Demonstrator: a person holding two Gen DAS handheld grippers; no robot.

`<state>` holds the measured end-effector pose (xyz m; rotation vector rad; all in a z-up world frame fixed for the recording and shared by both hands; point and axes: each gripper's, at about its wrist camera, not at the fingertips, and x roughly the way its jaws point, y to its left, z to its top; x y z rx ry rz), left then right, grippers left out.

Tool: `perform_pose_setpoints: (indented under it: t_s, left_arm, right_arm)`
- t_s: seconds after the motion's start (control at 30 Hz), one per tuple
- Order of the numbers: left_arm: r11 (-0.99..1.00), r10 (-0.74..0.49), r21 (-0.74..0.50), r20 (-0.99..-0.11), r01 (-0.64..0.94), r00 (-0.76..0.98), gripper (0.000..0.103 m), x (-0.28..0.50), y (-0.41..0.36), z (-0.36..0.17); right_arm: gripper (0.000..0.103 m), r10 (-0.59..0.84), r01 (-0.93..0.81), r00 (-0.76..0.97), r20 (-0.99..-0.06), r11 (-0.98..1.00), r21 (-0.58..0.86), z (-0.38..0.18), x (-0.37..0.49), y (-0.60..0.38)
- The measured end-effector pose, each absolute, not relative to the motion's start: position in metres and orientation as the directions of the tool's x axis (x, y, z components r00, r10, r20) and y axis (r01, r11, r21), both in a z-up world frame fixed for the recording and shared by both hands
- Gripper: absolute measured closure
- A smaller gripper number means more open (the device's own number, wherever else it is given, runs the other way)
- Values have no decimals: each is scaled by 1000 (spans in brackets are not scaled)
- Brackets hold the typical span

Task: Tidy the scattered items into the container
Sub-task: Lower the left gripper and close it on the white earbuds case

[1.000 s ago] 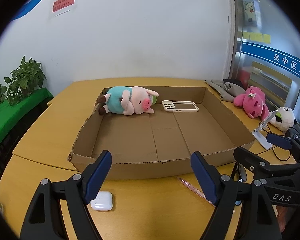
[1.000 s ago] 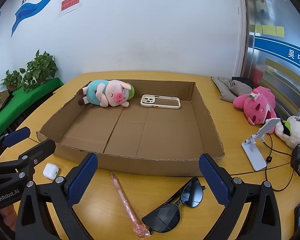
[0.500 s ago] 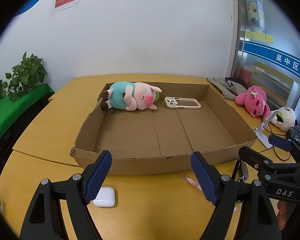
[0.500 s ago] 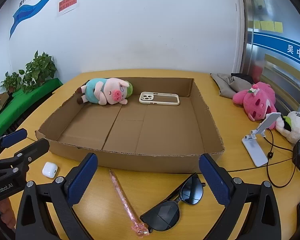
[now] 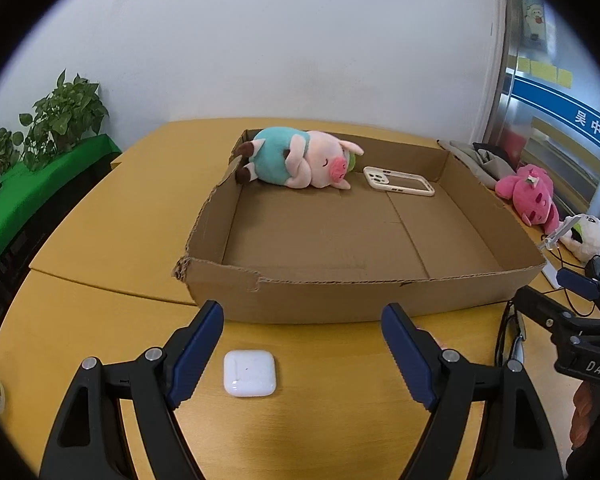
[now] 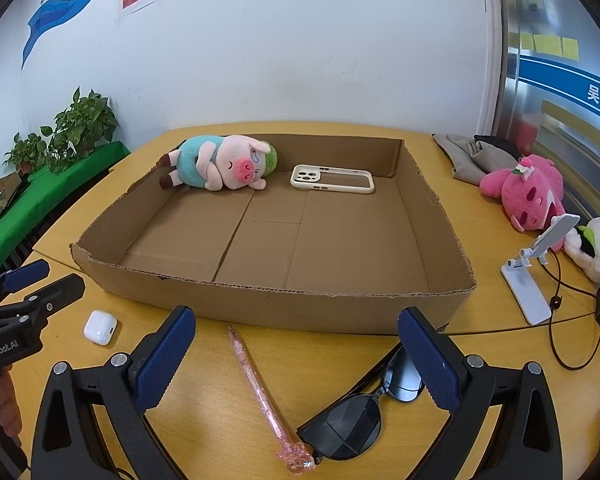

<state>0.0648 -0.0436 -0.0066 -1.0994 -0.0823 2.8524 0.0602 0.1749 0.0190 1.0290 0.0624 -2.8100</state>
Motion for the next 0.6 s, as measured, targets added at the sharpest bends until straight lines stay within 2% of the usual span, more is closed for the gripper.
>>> perform_pose_setpoints:
  t_s: [0.17, 0.43, 0.53, 0.6]
  left_arm:
    - [-990, 140, -92, -716, -107, -684, 22, 45, -64, -35]
    - [-977, 211, -178, -791, -113, -574, 23, 27, -80, -84]
    - [-982, 185, -131, -802, -134, -568, 27, 28, -72, -91]
    - [-986, 155, -87, -810, -144, -566, 35, 31, -67, -92]
  right_arm:
    - [0, -146, 178, -738, -659, -984, 18, 13, 62, 165]
    - [0, -160, 194, -705, -691, -981, 28, -3, 66, 160]
    - [0, -157, 191, -694, -702, -981, 31, -8, 66, 161]
    - [0, -159, 192, -687, -709, -981, 34, -11, 66, 161]
